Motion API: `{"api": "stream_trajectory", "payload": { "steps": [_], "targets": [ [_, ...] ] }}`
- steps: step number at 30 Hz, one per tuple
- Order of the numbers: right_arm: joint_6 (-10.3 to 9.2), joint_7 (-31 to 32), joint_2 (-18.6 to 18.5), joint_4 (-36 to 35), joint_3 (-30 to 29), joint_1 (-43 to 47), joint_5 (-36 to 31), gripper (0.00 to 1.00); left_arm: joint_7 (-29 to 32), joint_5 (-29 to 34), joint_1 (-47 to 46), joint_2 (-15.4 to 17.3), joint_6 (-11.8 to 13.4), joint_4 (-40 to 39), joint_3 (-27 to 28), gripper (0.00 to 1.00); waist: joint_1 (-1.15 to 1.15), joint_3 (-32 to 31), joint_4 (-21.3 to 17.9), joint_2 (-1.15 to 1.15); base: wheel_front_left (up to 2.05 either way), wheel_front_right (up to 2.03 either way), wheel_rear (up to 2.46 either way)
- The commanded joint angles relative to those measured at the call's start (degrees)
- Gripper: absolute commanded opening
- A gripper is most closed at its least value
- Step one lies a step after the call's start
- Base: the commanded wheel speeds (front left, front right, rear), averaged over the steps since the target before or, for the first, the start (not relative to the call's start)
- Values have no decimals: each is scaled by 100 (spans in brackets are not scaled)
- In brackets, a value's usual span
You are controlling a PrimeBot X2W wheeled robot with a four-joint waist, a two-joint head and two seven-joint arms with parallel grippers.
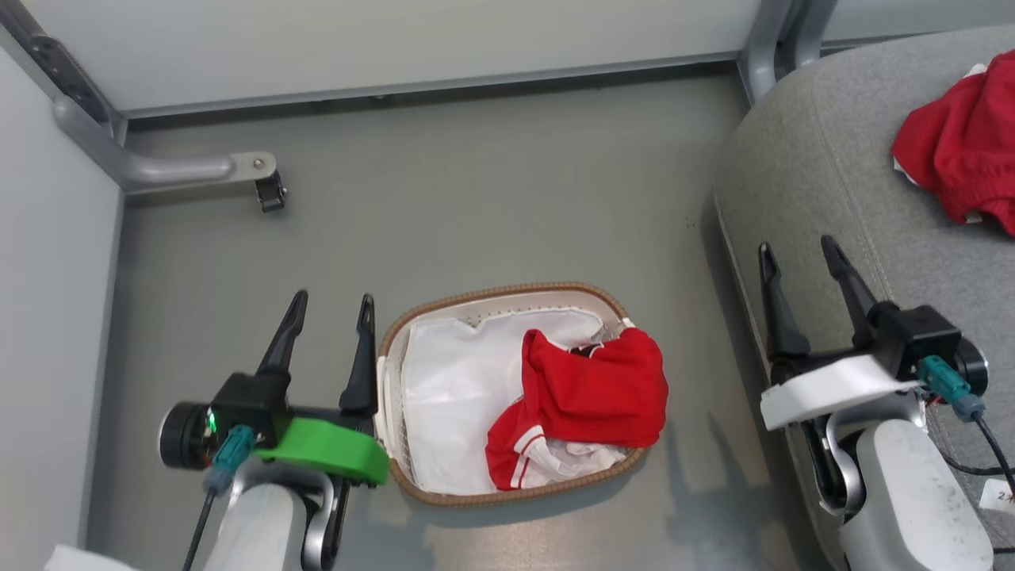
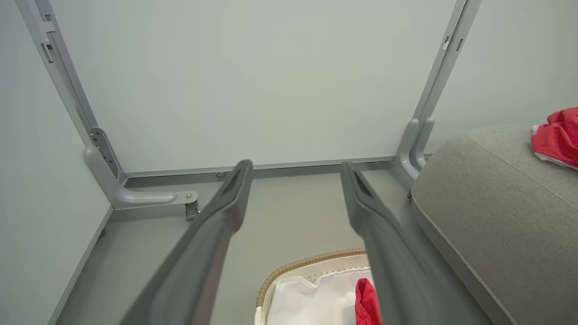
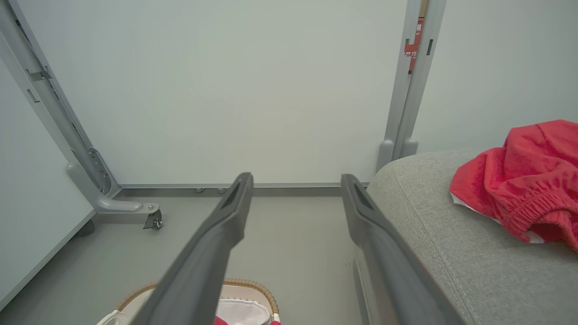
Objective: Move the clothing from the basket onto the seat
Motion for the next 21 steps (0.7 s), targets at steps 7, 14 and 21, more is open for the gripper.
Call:
{"api": "stream_trajectory", "payload": {
  "steps": [7, 14, 21],
  "targets": [
    [-8, -11, -18, -426, 61, -718, 71, 100, 127, 433, -1494, 106, -203, 849, -620, 100, 0, 1618, -738, 0, 0, 0, 0],
    [-8, -11, -16, -816, 71, -1171, 163, 100, 282, 616, -2573, 77, -278, 2157, -1209, 100, 0, 2531, -1261, 0, 0, 0, 0],
    [-8, -11, -13, -1270, 119, -1378, 317, 100, 466, 639, -3332, 30, -297, 3490, -1549, 100, 0, 3189, -1716, 0, 0, 0, 0]
  ]
}}
